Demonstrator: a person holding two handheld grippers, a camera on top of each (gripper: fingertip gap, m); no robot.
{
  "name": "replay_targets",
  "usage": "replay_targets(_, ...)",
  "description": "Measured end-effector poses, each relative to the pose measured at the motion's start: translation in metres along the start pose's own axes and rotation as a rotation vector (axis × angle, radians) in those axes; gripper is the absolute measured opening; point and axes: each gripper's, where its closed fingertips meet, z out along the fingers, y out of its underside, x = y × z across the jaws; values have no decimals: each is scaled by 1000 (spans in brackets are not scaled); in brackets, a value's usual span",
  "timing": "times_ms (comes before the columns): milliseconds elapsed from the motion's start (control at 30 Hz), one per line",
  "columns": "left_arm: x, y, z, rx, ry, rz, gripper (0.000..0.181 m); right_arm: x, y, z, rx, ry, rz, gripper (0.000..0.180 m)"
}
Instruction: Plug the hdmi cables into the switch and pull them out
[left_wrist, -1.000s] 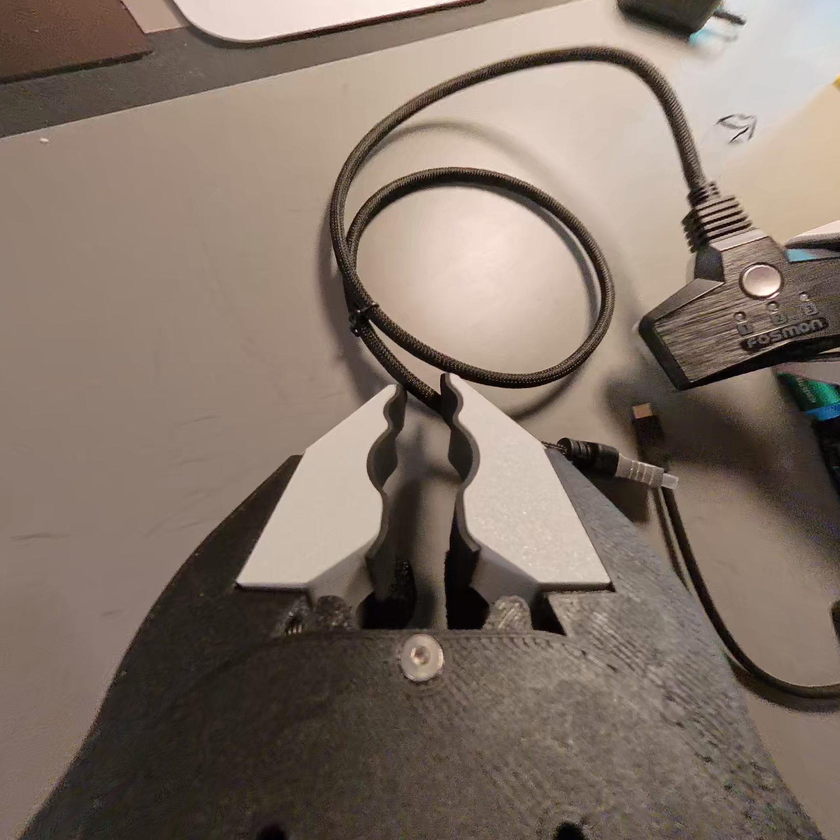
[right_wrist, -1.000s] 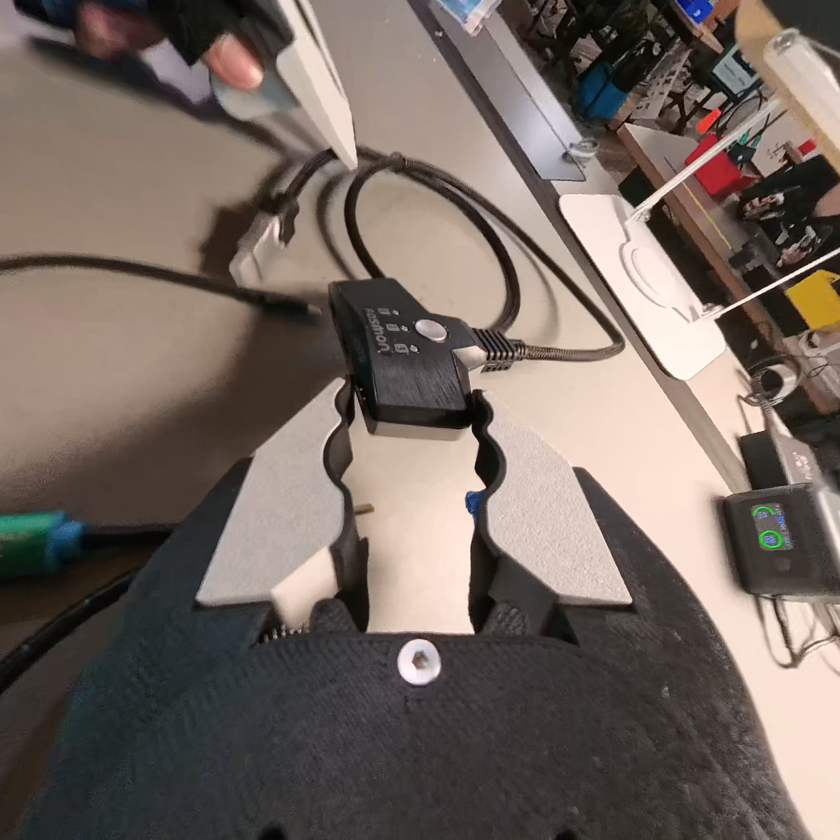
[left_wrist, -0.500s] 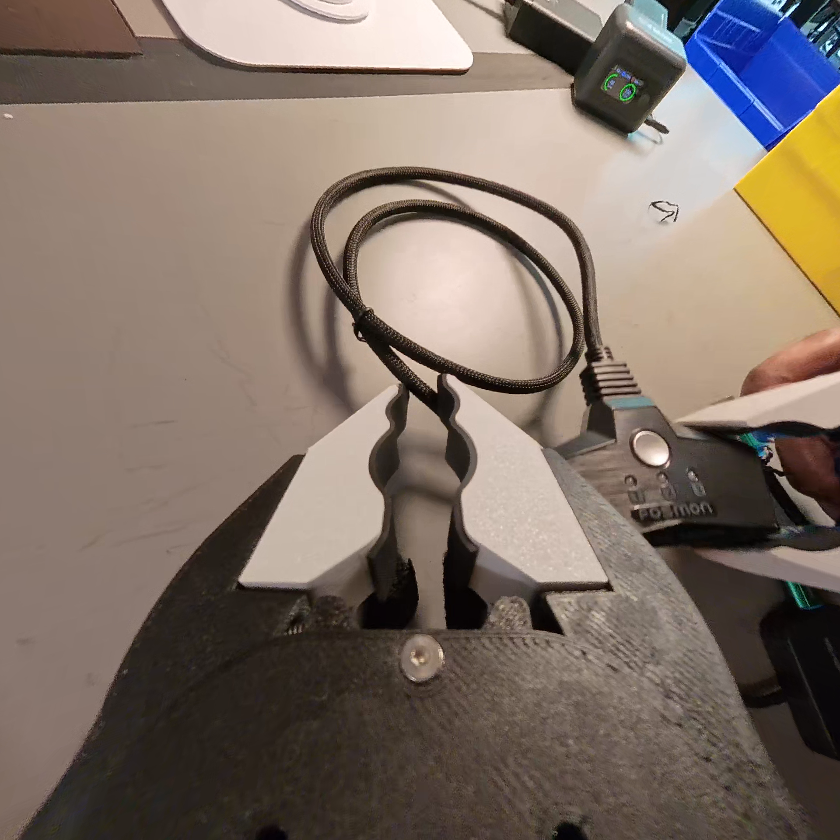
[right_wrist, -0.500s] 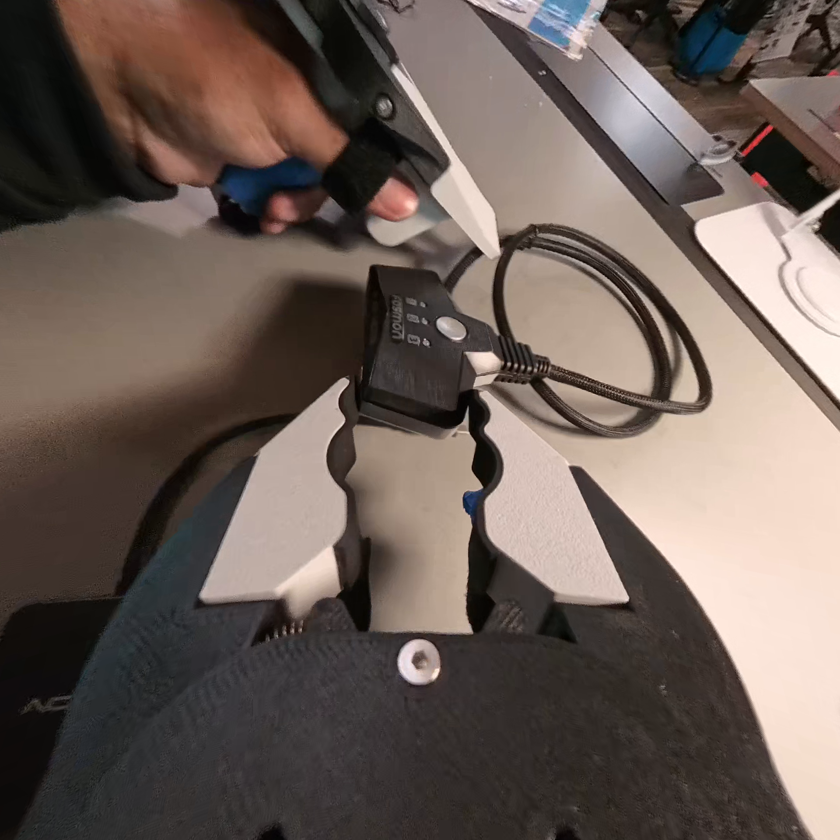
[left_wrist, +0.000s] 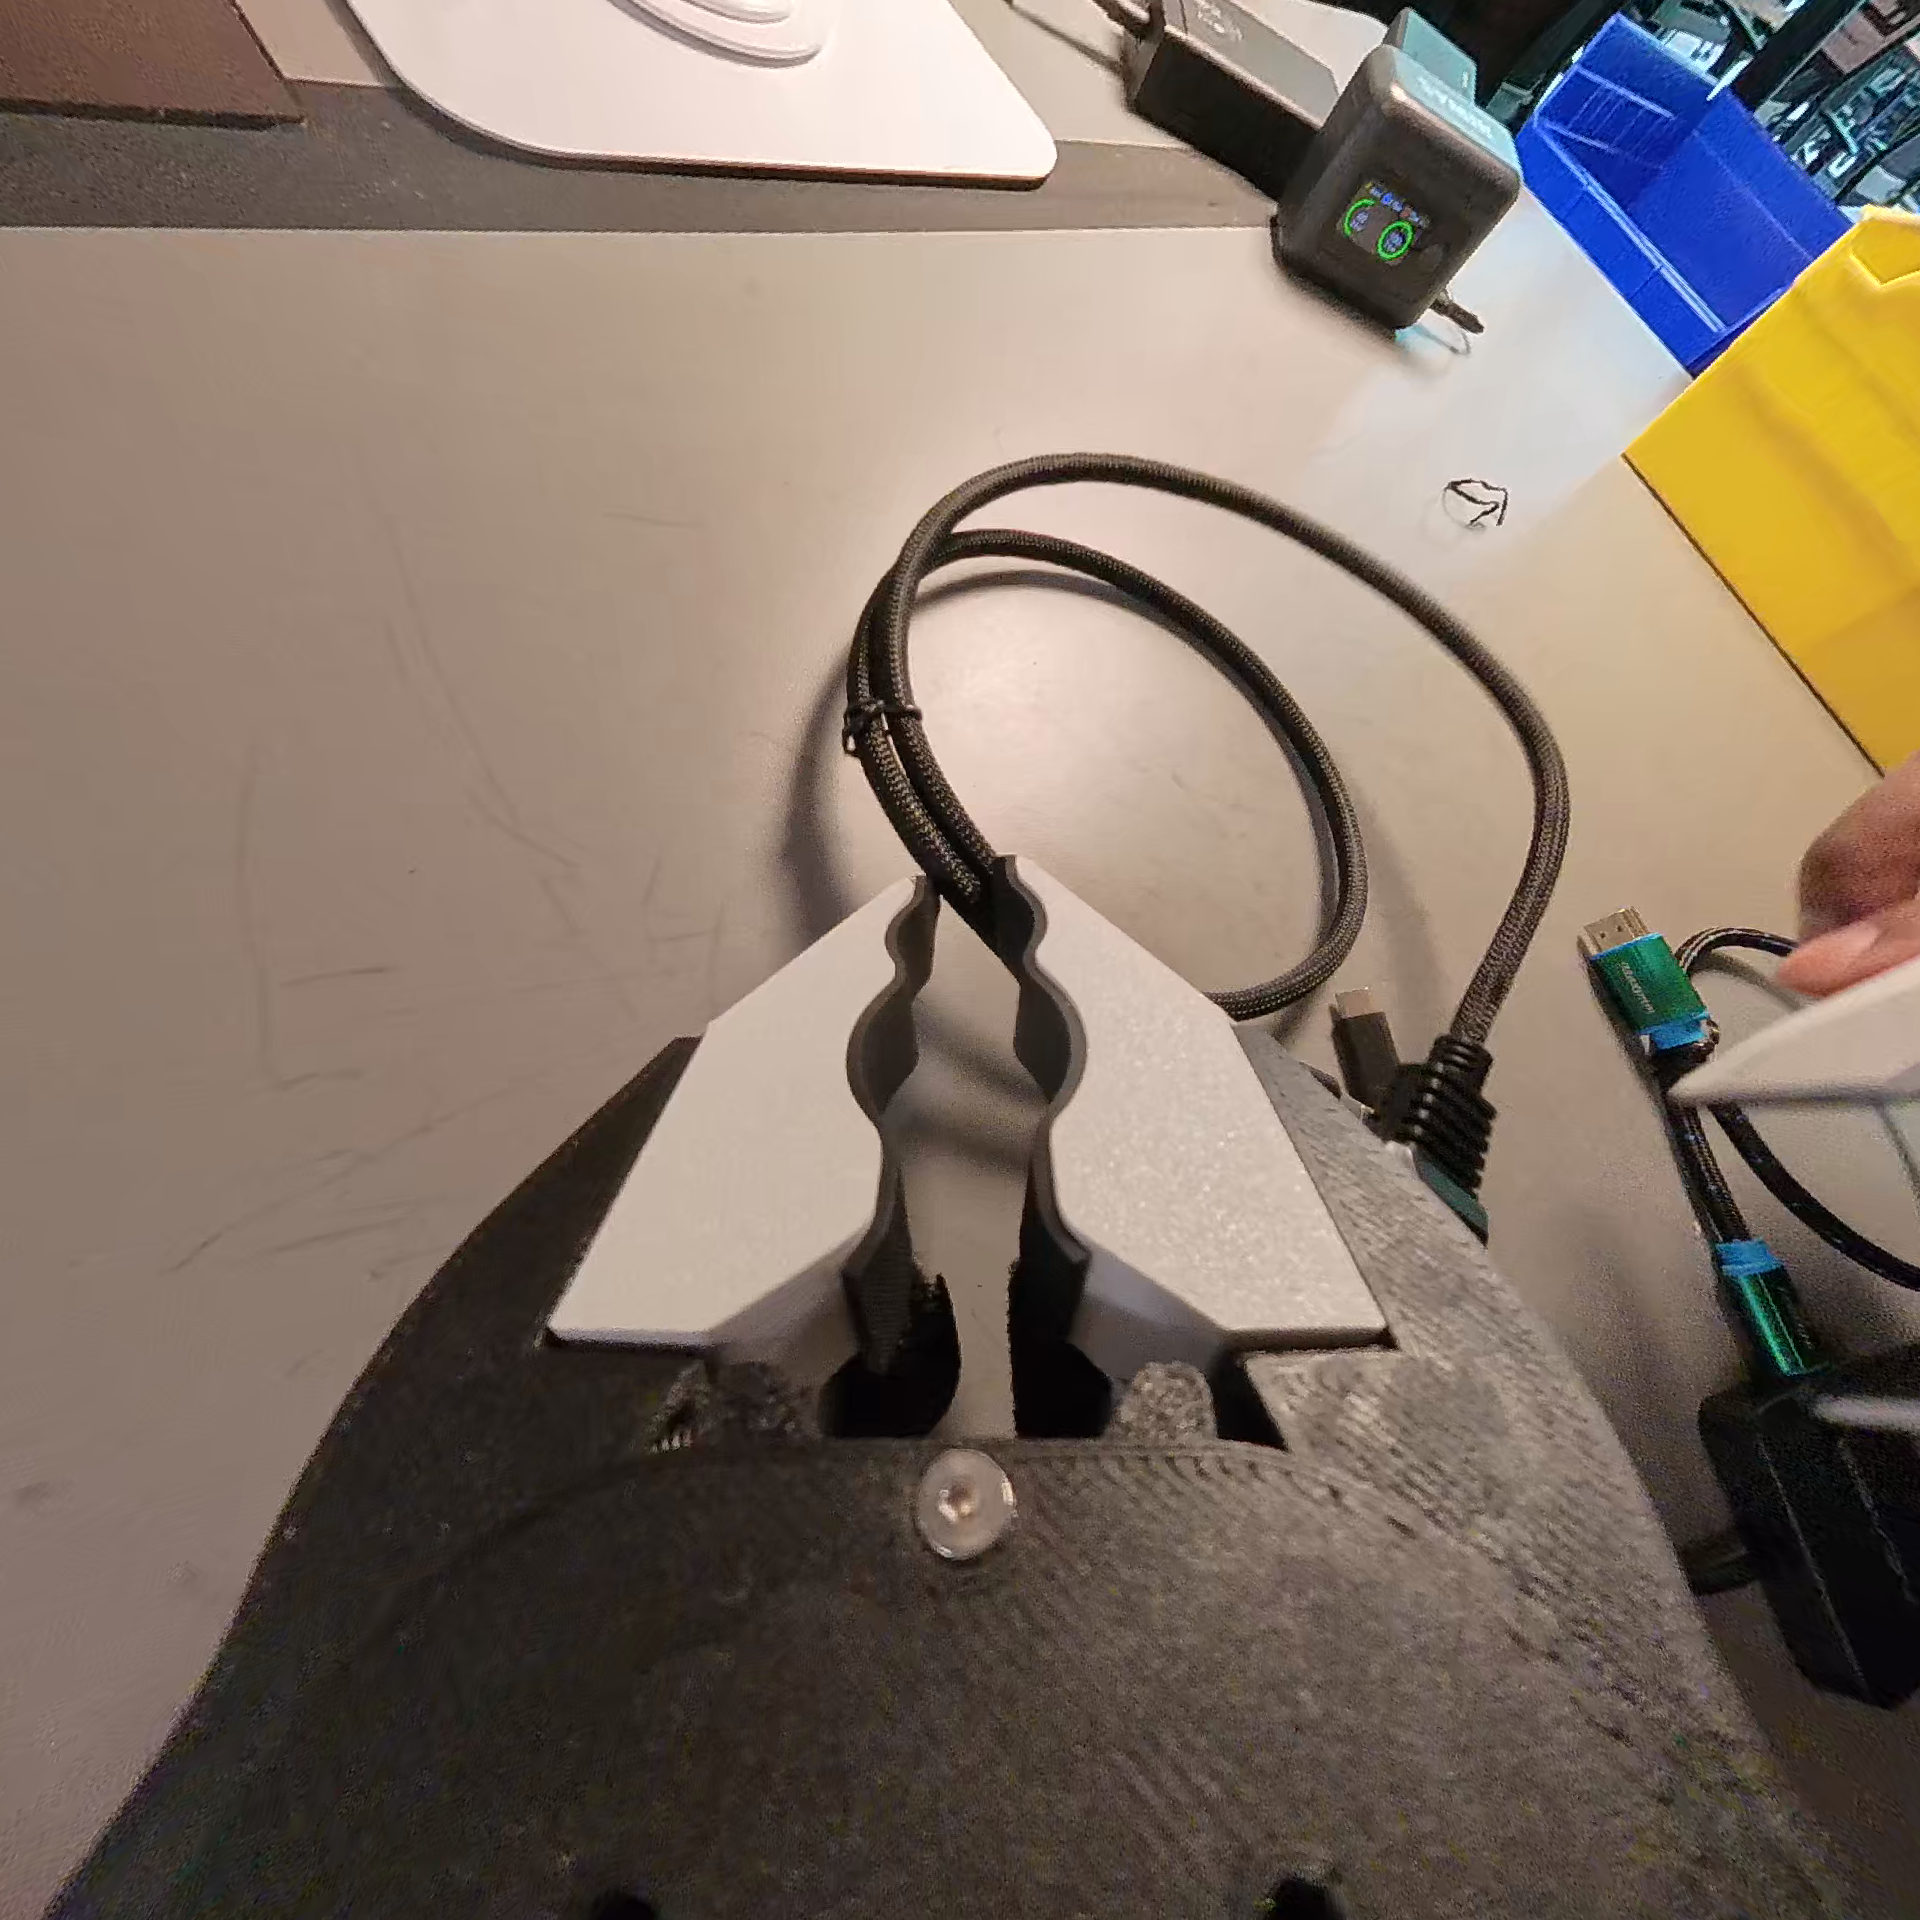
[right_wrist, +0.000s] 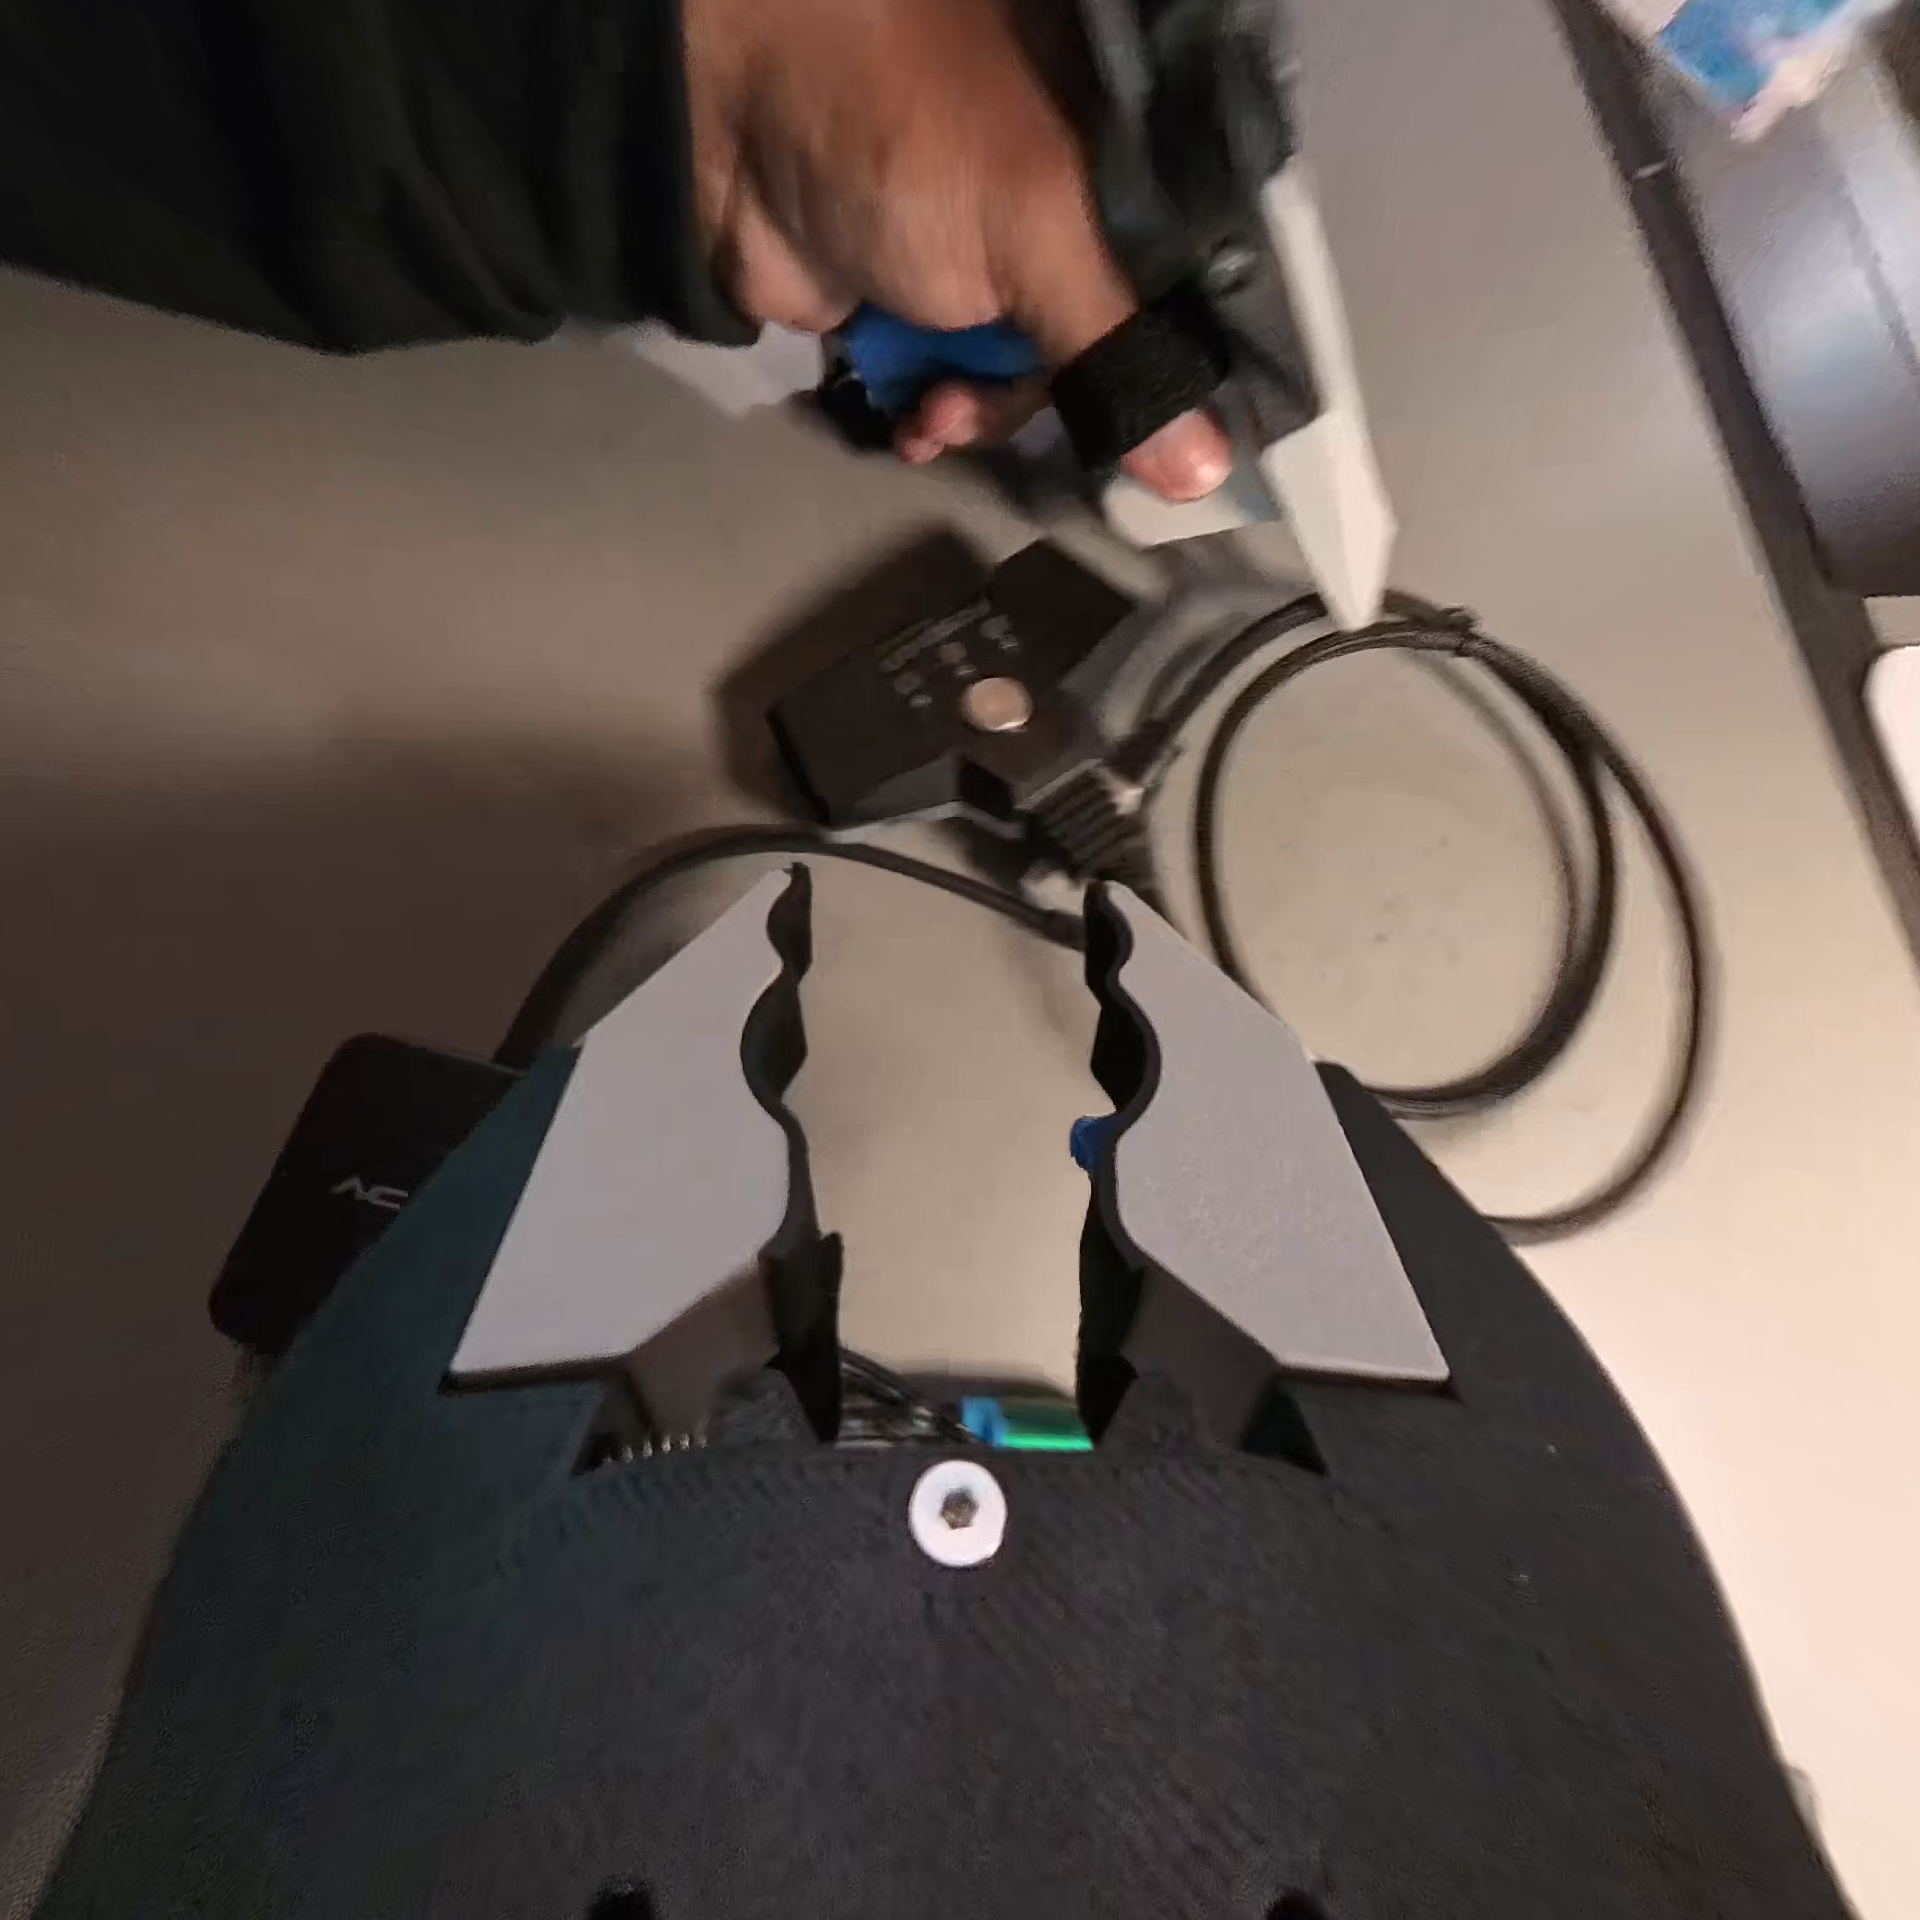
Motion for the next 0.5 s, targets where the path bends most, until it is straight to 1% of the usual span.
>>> replay_targets(100, 2, 0, 0, 2, 6, 16, 12, 51, -12, -13, 48, 108, -35, 51)
replay_targets(167, 4, -2, 0, 10, 11, 28, 12, 91, -14, -7, 26, 196, -107, 51)
replay_targets(233, 8, -5, 0, 27, 34, 45, 12, 122, -8, 12, -45, 229, -188, 52)
replay_targets(333, 13, -8, -1, 48, 59, 71, 11, 151, 9, 47, -204, 226, -346, 54)
replay_targets(400, 15, -8, -1, 50, 68, 81, 11, 163, 14, 68, -280, 216, -446, 55)
replay_targets(500, 20, -11, -2, 69, 104, 110, 11, 172, 17, 92, -346, 186, -521, 54)
